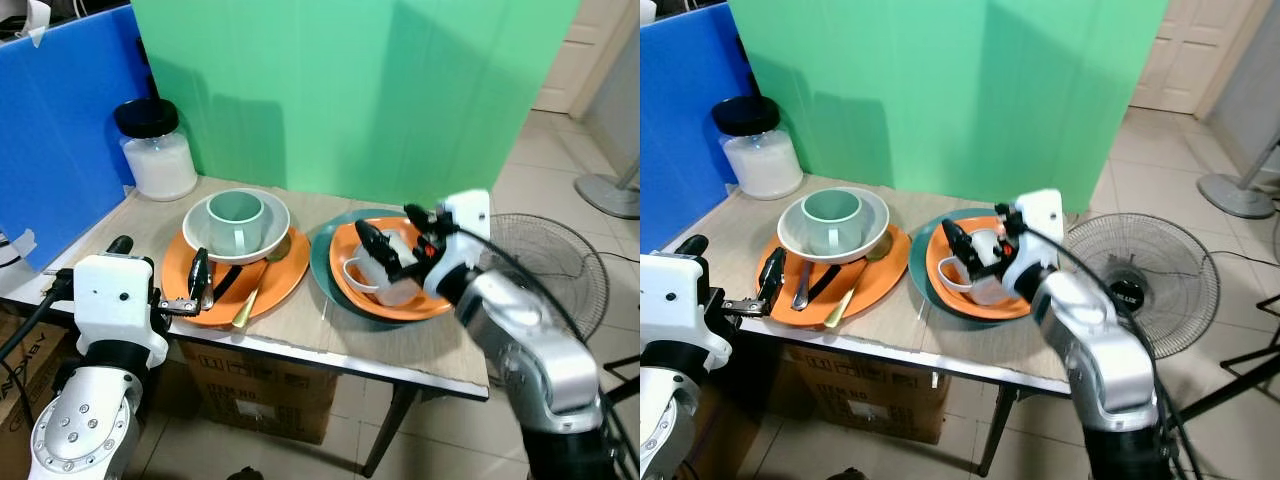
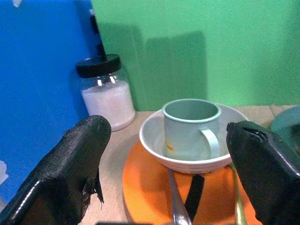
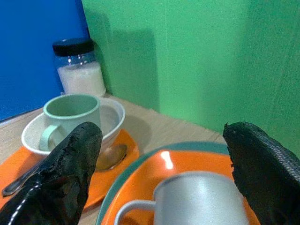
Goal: Setting the table
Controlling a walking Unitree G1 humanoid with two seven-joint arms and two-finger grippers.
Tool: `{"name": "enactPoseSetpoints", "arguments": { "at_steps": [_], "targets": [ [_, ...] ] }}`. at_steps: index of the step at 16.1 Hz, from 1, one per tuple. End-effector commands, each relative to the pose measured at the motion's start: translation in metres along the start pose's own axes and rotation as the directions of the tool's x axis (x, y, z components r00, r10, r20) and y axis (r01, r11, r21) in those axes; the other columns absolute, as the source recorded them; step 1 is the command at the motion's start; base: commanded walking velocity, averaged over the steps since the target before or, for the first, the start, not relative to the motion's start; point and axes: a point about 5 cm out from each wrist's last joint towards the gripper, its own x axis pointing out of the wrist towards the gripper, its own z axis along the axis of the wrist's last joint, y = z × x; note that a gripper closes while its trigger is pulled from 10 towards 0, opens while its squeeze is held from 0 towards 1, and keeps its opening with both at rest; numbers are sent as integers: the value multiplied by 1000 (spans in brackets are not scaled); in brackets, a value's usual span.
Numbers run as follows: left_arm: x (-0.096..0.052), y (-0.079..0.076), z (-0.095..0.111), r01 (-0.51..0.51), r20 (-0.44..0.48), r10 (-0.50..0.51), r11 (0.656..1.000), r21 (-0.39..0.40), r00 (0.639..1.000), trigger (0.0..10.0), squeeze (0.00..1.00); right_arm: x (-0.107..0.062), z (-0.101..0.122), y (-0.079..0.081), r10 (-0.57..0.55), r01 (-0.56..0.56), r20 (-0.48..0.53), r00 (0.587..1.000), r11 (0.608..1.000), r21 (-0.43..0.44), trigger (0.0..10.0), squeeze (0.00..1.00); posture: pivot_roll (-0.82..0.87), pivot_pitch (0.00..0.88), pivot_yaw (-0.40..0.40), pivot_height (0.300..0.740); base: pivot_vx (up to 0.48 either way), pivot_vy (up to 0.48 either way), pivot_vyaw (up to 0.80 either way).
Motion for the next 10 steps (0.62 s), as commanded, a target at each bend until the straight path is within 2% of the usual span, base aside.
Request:
{"name": "enactPoseSetpoints", "arguments": {
  "at_steps": [1, 3, 5, 6, 8, 10],
  "targets": [
    [0, -2, 0, 29, -15, -29, 999, 12, 999, 10000, 0, 2, 2, -3, 13, -14, -49, 999, 1000, -20, 10000, 0, 32, 0, -25, 740, 0, 0, 0],
    [0, -6, -3, 108, -48, -107, 994, 17, 993, 10000, 0, 4, 0, -1, 51, -60, -151, 987, 997, -58, 10000, 1000, 34, 0, -28, 740, 0, 0, 0],
    [-3, -15, -6, 238, -83, -235, 971, 25, 968, 10000, 0, 6, -3, 1, 79, -101, -233, 969, 991, -88, 10000, 1000, 32, 0, -36, 740, 0, 0, 0],
    [-6, -22, -6, 333, -95, -331, 943, 16, 939, 10000, 0, 7, -2, 0, 81, -117, -269, 960, 986, -120, 10000, 1000, 31, 0, -38, 740, 0, 0, 0],
    [-8, -27, -6, 395, -103, -392, 919, 11, 914, 10000, 0, 8, 1, 0, 75, -121, -293, 953, 982, -142, 10000, 1000, 27, 0, -35, 740, 0, 0, 0],
    [-11, -39, -6, 492, -117, -489, 871, -7, 864, 10000, 0, 10, 7, 0, 96, -180, -326, 941, 954, -239, 10000, 1000, 22, 0, -31, 740, 0, 0, 0]
  ]
}}
